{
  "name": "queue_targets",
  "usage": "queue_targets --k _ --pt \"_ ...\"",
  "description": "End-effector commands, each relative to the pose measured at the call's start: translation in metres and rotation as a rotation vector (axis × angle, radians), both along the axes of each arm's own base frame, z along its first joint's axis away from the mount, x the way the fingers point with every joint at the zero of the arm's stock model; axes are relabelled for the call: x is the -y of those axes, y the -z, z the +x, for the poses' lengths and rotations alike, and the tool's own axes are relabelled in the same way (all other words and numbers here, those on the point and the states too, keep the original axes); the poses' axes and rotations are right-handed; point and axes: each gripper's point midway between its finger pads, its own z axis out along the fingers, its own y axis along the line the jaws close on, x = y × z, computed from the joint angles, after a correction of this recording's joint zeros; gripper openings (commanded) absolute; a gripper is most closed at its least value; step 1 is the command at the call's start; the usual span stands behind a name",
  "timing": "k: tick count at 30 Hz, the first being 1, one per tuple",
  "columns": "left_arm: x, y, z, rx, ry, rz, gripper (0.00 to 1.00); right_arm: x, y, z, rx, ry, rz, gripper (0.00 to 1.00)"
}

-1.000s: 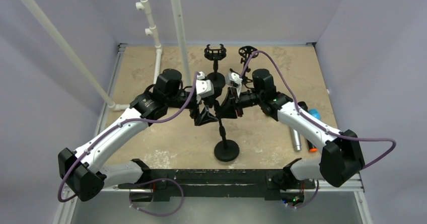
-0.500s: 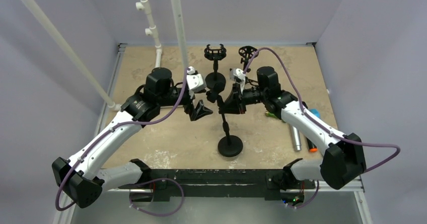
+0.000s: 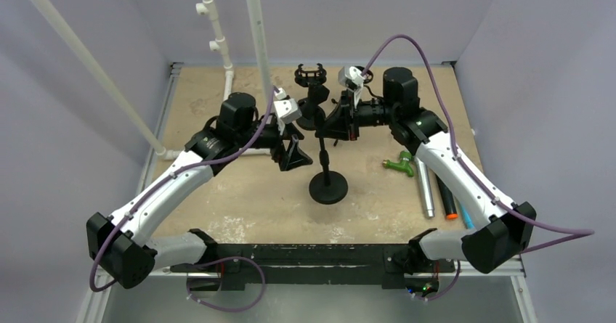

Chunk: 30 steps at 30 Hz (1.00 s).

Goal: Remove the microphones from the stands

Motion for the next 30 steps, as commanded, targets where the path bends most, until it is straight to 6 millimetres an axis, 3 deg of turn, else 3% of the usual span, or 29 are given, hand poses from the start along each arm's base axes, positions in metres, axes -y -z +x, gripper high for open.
queue_targets --k 1,10,18,30 --pt "0.021 -0.038 0.000 -0.023 0.083 -0.131 0.79 -0.002 -0.039 -0.005 -0.017 -0.013 0.059 0.00" --pt "0.040 -0.071 0.000 -0.028 0.179 -0.253 0.74 -0.006 -0.060 -0.001 -0.085 -0.013 0.122 0.00" --pt "0.048 -0.068 0.002 -0.076 0.193 -0.305 0.66 0.001 -0.076 0.005 -0.117 -0.008 0.202 0.00" --pt "0.043 -0.045 -0.008 -0.123 0.191 -0.301 0.75 0.016 -0.099 0.012 -0.061 0.041 0.229 0.00"
